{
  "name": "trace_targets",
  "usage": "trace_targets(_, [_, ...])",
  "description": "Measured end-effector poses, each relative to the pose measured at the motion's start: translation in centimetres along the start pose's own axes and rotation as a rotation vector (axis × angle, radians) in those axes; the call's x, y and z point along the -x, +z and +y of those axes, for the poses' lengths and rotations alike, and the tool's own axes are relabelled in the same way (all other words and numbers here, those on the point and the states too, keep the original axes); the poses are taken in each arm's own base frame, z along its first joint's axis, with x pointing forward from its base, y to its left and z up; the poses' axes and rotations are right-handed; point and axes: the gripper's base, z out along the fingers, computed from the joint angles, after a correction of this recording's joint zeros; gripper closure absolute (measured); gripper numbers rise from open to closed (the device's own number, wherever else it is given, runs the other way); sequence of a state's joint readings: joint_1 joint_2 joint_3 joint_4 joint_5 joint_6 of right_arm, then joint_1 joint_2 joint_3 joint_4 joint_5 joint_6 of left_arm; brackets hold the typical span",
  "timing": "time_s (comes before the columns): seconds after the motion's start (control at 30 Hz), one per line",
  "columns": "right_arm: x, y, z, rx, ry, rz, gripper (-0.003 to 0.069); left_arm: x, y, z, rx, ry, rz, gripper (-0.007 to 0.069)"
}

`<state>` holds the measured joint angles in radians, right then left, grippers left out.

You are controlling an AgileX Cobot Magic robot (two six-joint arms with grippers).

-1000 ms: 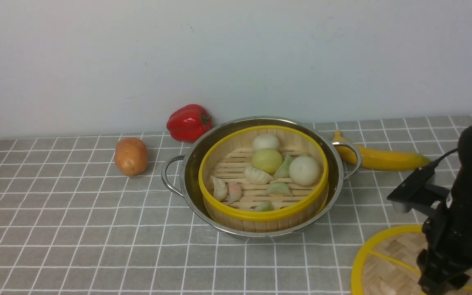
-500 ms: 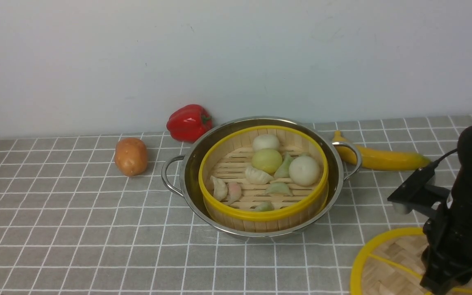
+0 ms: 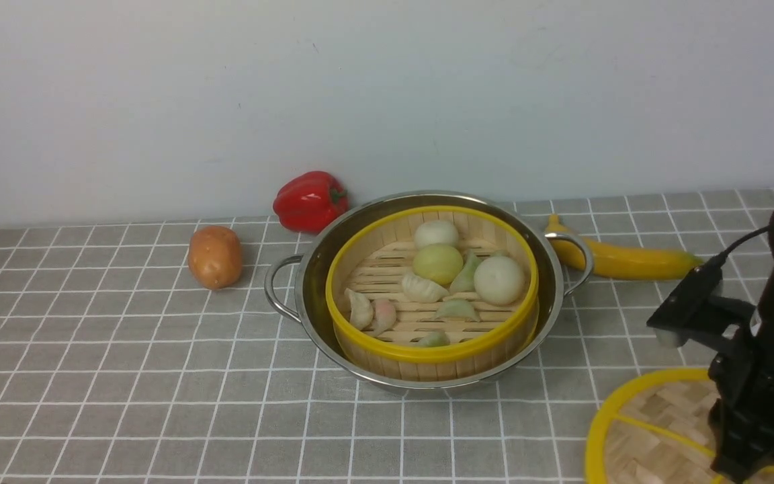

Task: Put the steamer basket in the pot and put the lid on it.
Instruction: Use the right arm to lift the lid of the steamer, then use the right arm to place the steamer lid on the steamer

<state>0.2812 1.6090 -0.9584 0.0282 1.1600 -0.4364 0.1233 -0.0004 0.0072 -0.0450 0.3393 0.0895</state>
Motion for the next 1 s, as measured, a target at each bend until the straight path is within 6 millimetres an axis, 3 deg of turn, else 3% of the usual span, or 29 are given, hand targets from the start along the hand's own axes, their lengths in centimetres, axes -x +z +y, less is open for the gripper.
trace_targets(0.17, [-0.5,-1.8,0.2,-0.005,-0.021,-0.001,0.0511,0.0,0.0,0.0,0.000,0.000,0.000,0.0382])
trace_targets(0.43, [2.7,-7.5,-0.1,-0.004,-0.120,-0.253,0.0511,0.0,0.0,0.0,0.000,0.000,0.000,0.0382])
trace_targets(0.63, [3.8,-10.8,-0.5,-0.058,-0.131,-0.361,0.0511,0.0,0.0,0.0,0.000,0.000,0.000,0.0382])
trace_targets(1.0, [4.0,-13.1,-1.3,-0.164,-0.140,-0.391,0.0511,0.0,0.0,0.0,0.000,0.000,0.000,0.0382])
